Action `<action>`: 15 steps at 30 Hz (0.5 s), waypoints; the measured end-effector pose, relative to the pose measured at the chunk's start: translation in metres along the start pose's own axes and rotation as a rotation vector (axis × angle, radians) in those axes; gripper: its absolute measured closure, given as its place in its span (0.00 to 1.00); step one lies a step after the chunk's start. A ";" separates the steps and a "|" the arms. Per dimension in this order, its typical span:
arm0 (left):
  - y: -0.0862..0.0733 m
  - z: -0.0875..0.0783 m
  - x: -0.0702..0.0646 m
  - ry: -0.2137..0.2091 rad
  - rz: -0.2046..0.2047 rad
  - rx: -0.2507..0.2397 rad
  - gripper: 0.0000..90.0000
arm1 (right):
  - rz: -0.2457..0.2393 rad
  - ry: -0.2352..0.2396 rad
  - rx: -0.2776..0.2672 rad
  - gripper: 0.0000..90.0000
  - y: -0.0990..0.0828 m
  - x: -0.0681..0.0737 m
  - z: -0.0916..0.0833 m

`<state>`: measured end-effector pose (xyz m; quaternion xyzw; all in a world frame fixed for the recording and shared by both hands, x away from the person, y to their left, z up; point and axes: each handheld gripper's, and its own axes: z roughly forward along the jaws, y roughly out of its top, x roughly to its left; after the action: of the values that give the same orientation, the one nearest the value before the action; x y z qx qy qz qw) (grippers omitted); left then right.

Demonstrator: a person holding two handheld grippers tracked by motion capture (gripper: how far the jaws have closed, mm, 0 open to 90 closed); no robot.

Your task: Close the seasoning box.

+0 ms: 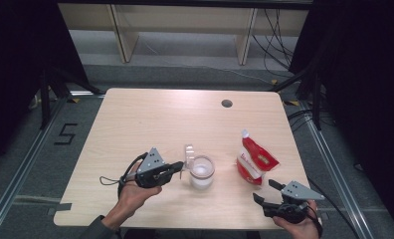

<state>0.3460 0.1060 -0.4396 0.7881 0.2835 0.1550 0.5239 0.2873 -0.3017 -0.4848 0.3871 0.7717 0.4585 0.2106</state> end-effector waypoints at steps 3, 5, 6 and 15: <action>0.001 0.003 -0.002 -0.006 0.006 0.001 0.99 | 0.016 0.012 0.008 0.27 0.000 0.001 0.000; 0.001 0.003 -0.003 -0.007 0.011 0.004 0.99 | 0.019 0.018 0.009 0.27 0.000 0.001 0.001; 0.001 0.003 -0.003 -0.007 0.011 0.004 0.98 | 0.022 0.019 0.009 0.27 0.000 0.002 0.001; -0.001 -0.004 -0.001 -0.048 -0.040 -0.017 0.81 | 0.014 0.012 -0.003 0.27 -0.001 0.001 0.001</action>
<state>0.3425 0.1087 -0.4382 0.7812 0.2851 0.1280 0.5404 0.2870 -0.3012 -0.4858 0.3893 0.7697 0.4634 0.2032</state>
